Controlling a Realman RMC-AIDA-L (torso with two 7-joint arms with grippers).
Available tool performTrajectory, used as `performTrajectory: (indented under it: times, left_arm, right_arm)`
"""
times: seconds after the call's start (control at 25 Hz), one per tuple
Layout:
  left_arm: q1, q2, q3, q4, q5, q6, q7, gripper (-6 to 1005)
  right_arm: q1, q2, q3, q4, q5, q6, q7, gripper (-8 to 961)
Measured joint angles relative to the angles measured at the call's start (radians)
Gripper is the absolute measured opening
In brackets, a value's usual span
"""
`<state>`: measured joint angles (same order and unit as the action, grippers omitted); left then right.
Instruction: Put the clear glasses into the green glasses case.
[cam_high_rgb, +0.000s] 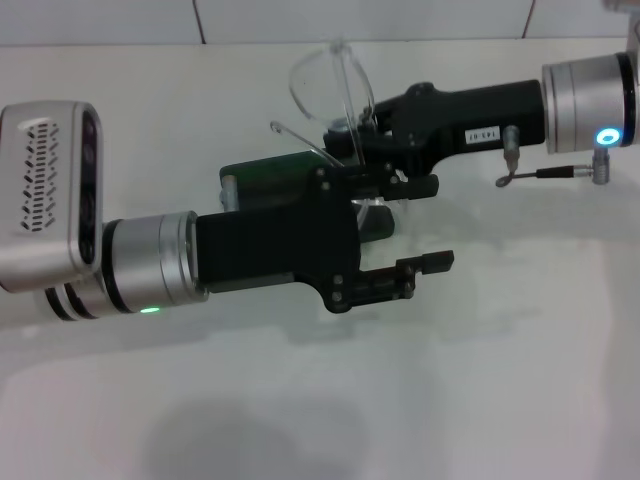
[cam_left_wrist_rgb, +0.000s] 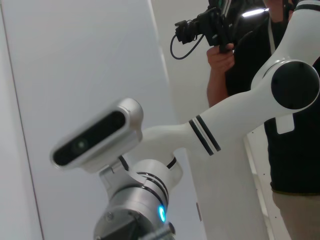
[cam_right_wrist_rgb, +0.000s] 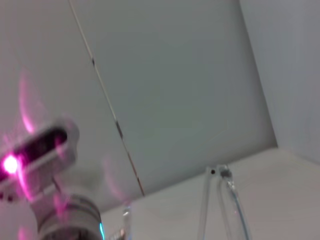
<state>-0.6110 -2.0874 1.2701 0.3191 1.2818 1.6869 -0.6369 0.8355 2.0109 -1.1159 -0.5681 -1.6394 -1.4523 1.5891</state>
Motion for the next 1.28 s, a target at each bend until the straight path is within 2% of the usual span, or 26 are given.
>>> performTrajectory:
  times: [0.44, 0.64, 0.96, 1.28]
  left_arm:
    - [-0.003, 0.001, -0.002, 0.0, -0.001, -0.013, 0.001, 596]
    - [-0.004, 0.001, -0.013, 0.0, -0.002, -0.018, 0.002, 596]
    - [-0.005, 0.001, -0.014, 0.002, -0.002, -0.019, 0.006, 596]
    - [-0.006, 0.001, -0.014, 0.002, -0.002, -0.02, 0.008, 596]
  right_arm:
    - [0.005, -0.01, -0.011, -0.037, -0.117, -0.015, -0.003, 118]
    - [0.017, -0.013, -0.012, -0.04, -0.163, -0.065, -0.003, 118]
    - [0.026, -0.029, -0.012, -0.04, -0.189, -0.107, -0.001, 117]
    - [0.027, -0.033, -0.012, -0.039, -0.225, -0.112, 0.006, 116]
